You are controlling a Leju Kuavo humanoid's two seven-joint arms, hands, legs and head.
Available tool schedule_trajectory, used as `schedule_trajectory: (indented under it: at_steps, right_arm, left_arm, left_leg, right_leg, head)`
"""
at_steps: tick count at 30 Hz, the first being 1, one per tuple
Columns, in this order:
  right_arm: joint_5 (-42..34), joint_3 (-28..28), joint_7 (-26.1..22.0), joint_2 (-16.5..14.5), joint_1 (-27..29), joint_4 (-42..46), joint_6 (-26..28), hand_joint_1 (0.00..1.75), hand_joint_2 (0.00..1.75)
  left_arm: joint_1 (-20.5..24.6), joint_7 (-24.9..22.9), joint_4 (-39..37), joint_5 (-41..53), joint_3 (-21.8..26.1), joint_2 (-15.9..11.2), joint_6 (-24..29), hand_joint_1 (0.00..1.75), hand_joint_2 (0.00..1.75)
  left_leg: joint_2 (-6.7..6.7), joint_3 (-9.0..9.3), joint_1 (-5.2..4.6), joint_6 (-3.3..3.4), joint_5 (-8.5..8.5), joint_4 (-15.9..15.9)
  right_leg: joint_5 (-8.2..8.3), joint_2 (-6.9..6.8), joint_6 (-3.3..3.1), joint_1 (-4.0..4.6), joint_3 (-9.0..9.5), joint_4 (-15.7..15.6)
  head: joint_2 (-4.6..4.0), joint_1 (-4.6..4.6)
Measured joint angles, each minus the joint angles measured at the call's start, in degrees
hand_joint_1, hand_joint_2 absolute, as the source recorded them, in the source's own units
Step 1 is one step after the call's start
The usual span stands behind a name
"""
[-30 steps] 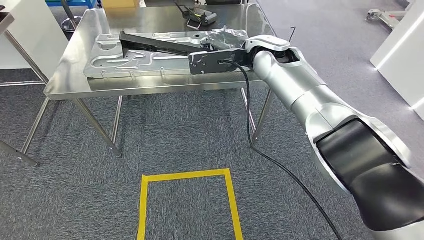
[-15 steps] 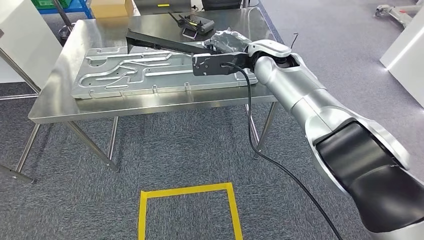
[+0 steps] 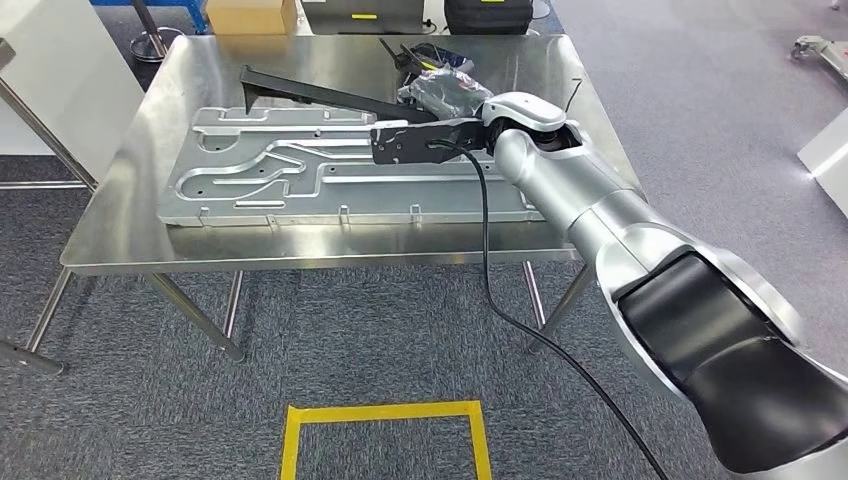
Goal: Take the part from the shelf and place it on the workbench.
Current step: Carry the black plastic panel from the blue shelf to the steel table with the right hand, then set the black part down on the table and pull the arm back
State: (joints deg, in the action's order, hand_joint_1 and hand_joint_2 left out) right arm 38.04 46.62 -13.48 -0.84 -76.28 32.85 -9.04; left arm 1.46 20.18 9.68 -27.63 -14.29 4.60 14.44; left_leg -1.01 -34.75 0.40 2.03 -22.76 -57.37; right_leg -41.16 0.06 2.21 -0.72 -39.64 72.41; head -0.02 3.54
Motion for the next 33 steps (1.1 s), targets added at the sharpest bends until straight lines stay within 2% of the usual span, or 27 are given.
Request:
schedule_trajectory:
  at_steps: [2,3,4,7,8,10,11,12,14,15,16,17,19,20,21,23,25,26,27,29,30,31,32,33]
  right_arm:
    - [0.0,0.0,0.0,0.0,0.1,0.0,0.0,1.75,1.75]
    - [0.0,0.0,0.0,0.0,0.1,0.0,0.0,1.75,1.75]
    - [0.0,0.0,0.0,0.0,0.2,-0.1,0.0,1.75,1.75]
    - [0.0,0.0,0.0,0.1,0.4,-0.4,0.0,1.75,1.75]
    - [0.1,-0.1,0.0,0.1,0.4,-0.5,0.0,1.75,1.75]
    - [0.0,-0.2,0.0,-0.1,0.2,-0.5,0.1,1.75,1.75]
    - [0.0,-0.2,0.0,-0.1,0.2,-0.5,0.1,1.75,1.75]
    - [0.0,-0.2,0.0,-0.1,0.1,-0.5,0.1,1.75,1.75]
    - [0.0,-0.2,0.0,-0.2,0.2,-0.5,0.2,1.75,1.75]
    - [0.0,-0.2,0.0,-0.2,0.3,-0.6,0.2,1.75,1.75]
    - [0.0,-0.2,0.0,-0.2,0.4,-0.7,0.2,1.75,1.75]
    - [0.1,-0.2,0.0,-0.2,0.5,-0.8,0.3,1.75,1.75]
    - [0.1,-0.2,0.0,-0.2,0.6,-0.9,0.5,1.75,1.75]
    - [0.2,-0.2,0.0,-0.2,0.6,-1.0,0.6,1.75,1.75]
    - [0.2,-0.2,0.0,-0.2,0.6,-1.1,0.8,1.75,1.75]
    - [0.3,-0.3,-0.1,-0.1,0.9,-1.3,1.1,1.75,1.75]
    - [0.5,-0.5,-0.1,0.0,1.2,-1.4,1.2,1.75,1.75]
    - [0.7,-0.6,-0.1,0.0,1.2,-1.4,1.3,1.75,1.75]
    - [0.9,-0.8,-0.1,0.1,1.2,-1.4,1.3,1.75,1.75]
    - [1.2,-0.9,-0.1,0.3,1.6,-1.5,1.5,1.75,1.75]
    - [1.2,-0.9,-0.1,0.4,1.9,-1.7,1.5,1.75,1.75]
    - [1.3,-0.9,-0.1,0.5,2.3,-1.8,1.5,1.75,1.75]
    - [1.4,-1.0,-0.1,0.5,2.6,-1.9,1.5,1.75,1.75]
    - [1.4,-1.0,-0.1,0.5,2.8,-2.0,1.6,1.75,1.75]
  left_arm:
    - [0.0,0.0,0.0,0.0,0.0,0.0,0.1,0.0,0.0]
    - [-0.1,0.0,0.0,0.0,0.0,0.0,0.1,0.0,0.0]
    - [-0.1,0.0,0.0,-0.1,0.0,0.0,0.2,0.0,0.0]
    - [-0.2,0.2,-0.1,-0.3,0.0,0.3,0.6,0.0,0.0]
    - [-0.2,0.2,-0.1,-0.3,0.0,0.4,0.7,0.0,0.0]
    - [-0.1,0.3,-0.1,-0.3,0.0,0.5,0.7,0.0,0.0]
    - [0.0,0.3,-0.1,-0.3,0.0,0.5,0.8,0.0,0.0]
    - [0.0,0.4,-0.1,-0.3,0.0,0.5,0.8,0.0,0.0]
    - [0.1,0.4,-0.1,-0.4,0.0,0.5,0.8,0.0,0.0]
    - [0.1,0.4,-0.1,-0.4,0.0,0.5,0.8,0.0,0.0]
    - [0.1,0.4,-0.1,-0.5,0.0,0.5,0.7,0.0,0.0]
    - [0.1,0.4,-0.1,-0.5,0.0,0.5,0.7,0.0,0.0]
    - [0.0,0.3,-0.1,-0.6,0.0,0.5,0.6,0.0,0.0]
    - [-0.1,0.3,-0.1,-0.6,0.0,0.4,0.5,0.0,0.0]
    - [-0.1,0.3,-0.1,-0.6,0.0,0.4,0.4,0.0,0.0]
    - [-0.1,0.2,-0.1,-0.5,0.0,0.4,0.3,0.0,0.0]
    - [0.0,0.2,-0.1,-0.5,0.0,0.4,0.3,0.0,0.0]
    - [0.0,0.2,-0.1,-0.4,0.0,0.5,0.2,0.0,0.0]
    - [0.1,0.2,-0.1,-0.4,0.0,0.5,0.2,0.0,0.0]
    - [0.1,0.2,-0.1,-0.3,0.0,0.5,0.2,0.0,0.0]
    - [0.1,0.2,-0.1,-0.2,0.0,0.5,0.2,0.0,0.0]
    - [0.2,0.2,-0.1,-0.2,0.0,0.5,0.2,0.0,0.0]
    - [0.1,0.3,-0.1,-0.1,0.0,0.5,0.2,0.0,0.0]
    - [0.1,0.3,-0.1,-0.1,0.0,0.5,0.2,0.0,0.0]
  left_leg:
    - [-0.14,0.51,-0.06,-0.03,-0.4,0.0]
    - [-0.17,0.72,-0.11,-0.04,-0.57,0.0]
    - [-0.23,1.16,-0.19,-0.04,-0.92,0.0]
    - [-0.71,3.7,-0.64,-0.76,-3.62,-0.2]
    - [-0.82,4.33,-0.74,-1.14,-4.2,-0.4]
    - [-0.52,4.27,-0.72,-1.67,-4.64,-1.7]
    - [-0.33,3.51,-0.68,-1.93,-5.28,-3.4]
    - [-0.14,2.06,-0.54,-2.2,-6.36,-6.3]
    - [0.05,-1.99,-0.14,-2.79,-8.9,-12.8]
    - [0.11,-3.75,0.09,-3.09,-9.71,-14.8]
    - [0.21,-4.74,0.26,-3.33,-9.47,-15.1]
    - [0.35,-4.87,0.4,-3.53,-7.85,-13.4]
    - [0.57,-3.15,0.49,-3.62,-2.33,-6.4]
    - [0.63,-2.27,0.36,-3.48,-0.69,-3.0]
    - [0.64,-1.71,0.22,-3.1,0.2,-1.1]
    - [0.64,-1.46,-0.05,-2.29,0.0,0.0]
    - [0.68,-1.03,0.27,-1.63,0.31,0.2]
    - [0.72,-0.75,0.42,-1.35,0.3,0.4]
    - [0.75,-0.45,0.56,-1.05,0.24,0.7]
    - [0.76,-0.1,0.52,-0.64,-0.1,0.7]
    - [0.74,0.08,0.53,-0.57,-0.29,0.7]
    - [0.7,0.3,0.53,-0.58,-0.52,0.6]
    - [0.64,0.53,0.54,-0.67,-0.78,0.5]
    - [0.59,0.77,0.55,-0.83,-1.1,0.3]
  right_leg:
    - [-0.54,0.0,-0.08,0.03,-0.35,-0.9]
    - [-0.29,0.0,-0.14,0.05,-0.42,-1.5]
    - [0.8,0.01,-0.32,0.13,-0.5,-2.9]
    - [17.36,0.56,-2.43,1.21,-0.07,-13.0]
    - [21.75,0.71,-3.2,1.48,0.32,-15.4]
    - [21.33,0.63,-3.88,1.25,1.5,-16.2]
    - [21.1,0.6,-4.17,1.09,2.17,-16.4]
    - [20.84,0.62,-4.35,0.98,2.76,-16.7]
    - [20.09,0.7,-4.53,0.99,3.49,-16.7]
    - [19.66,0.73,-4.45,0.97,3.87,-16.6]
    - [19.21,0.75,-4.35,0.93,4.27,-16.5]
    - [18.69,0.77,-4.21,0.86,4.71,-16.3]
    - [17.66,0.8,-3.82,0.74,5.51,-15.9]
    - [17.26,0.82,-3.56,0.74,5.66,-15.7]
    - [16.96,0.85,-3.27,0.77,5.66,-15.5]
    - [16.6,0.89,-2.66,0.84,5.49,-15.3]
    - [15.83,0.82,-2.0,0.89,5.38,-14.8]
    - [14.98,0.76,-1.7,0.88,4.77,-13.4]
    - [13.64,0.69,-1.4,0.83,3.5,-10.8]
    - [10.71,0.6,-0.94,0.54,-0.69,-3.1]
    - [10.04,0.57,-0.75,0.36,-2.64,0.1]
    - [10.47,0.52,-0.59,0.16,-3.74,1.4]
    - [12.0,0.43,-0.51,-0.01,-3.72,0.4]
    - [14.4,0.3,-0.52,-0.14,-2.54,-2.9]
  head:
    - [0.0,0.0]
    - [0.0,0.0]
    - [0.0,0.0]
    - [0.0,0.02]
    - [0.0,0.03]
    - [0.0,0.03]
    - [0.0,0.03]
    - [0.0,0.04]
    - [0.0,0.04]
    - [0.0,0.04]
    - [0.0,0.04]
    - [0.0,0.04]
    - [0.0,0.04]
    - [0.0,0.04]
    - [0.01,0.05]
    - [0.01,0.04]
    - [0.0,0.04]
    - [0.0,0.05]
    - [0.0,0.06]
    - [0.0,0.04]
    - [0.0,0.04]
    - [0.0,0.04]
    - [0.0,0.04]
    - [0.0,0.04]
